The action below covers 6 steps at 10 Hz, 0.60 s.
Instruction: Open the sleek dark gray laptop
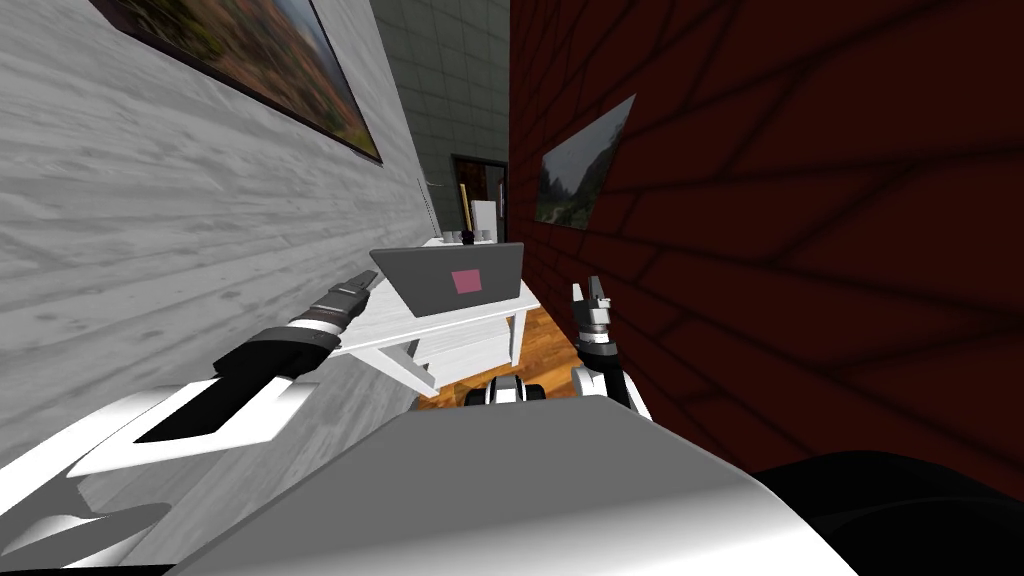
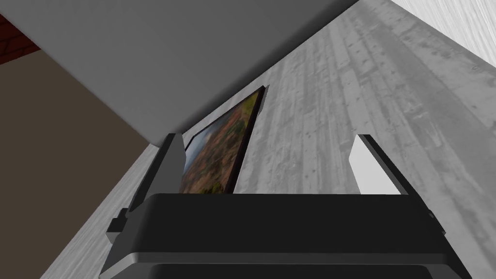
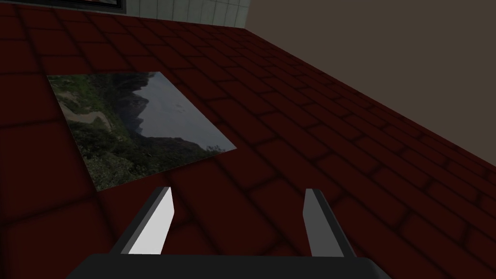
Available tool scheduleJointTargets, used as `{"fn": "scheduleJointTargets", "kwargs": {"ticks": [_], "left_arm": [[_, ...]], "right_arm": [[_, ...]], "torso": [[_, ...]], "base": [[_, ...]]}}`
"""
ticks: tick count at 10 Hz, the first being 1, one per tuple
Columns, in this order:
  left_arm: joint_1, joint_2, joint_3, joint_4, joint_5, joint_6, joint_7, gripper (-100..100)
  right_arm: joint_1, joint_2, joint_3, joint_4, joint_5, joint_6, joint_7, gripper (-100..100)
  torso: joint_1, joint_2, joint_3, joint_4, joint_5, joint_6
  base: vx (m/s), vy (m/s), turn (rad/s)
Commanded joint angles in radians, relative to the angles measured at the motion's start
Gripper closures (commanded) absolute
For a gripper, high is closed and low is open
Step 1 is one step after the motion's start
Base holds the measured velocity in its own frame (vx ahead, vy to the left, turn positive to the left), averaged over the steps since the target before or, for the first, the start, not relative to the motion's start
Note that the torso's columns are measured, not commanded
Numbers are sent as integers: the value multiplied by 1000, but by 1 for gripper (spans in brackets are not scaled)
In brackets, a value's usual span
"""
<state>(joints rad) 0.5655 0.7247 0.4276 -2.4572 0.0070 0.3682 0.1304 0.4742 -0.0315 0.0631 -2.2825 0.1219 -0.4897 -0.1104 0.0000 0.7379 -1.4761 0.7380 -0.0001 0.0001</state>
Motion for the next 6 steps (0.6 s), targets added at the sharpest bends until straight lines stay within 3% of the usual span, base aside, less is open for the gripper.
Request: {"fn": "scheduleJointTargets", "kwargs": {"ticks": [1, 6], "left_arm": [[6, 37, 19, -12, 3, 59, 18, -100], [20, 125, 65, -114, 12, 183, 55, -100]], "right_arm": [[0, 0, 0, 0, 0, 0, 0, 0], [0, 0, 0, 0, 0, 0, 0, 0]], "torso": [[0, 0, 0, 0, 0, 0], [0, 0, 0, 0, 0, 0]], "base": [[0, 10, -34], [-1, 8, -57]]}}
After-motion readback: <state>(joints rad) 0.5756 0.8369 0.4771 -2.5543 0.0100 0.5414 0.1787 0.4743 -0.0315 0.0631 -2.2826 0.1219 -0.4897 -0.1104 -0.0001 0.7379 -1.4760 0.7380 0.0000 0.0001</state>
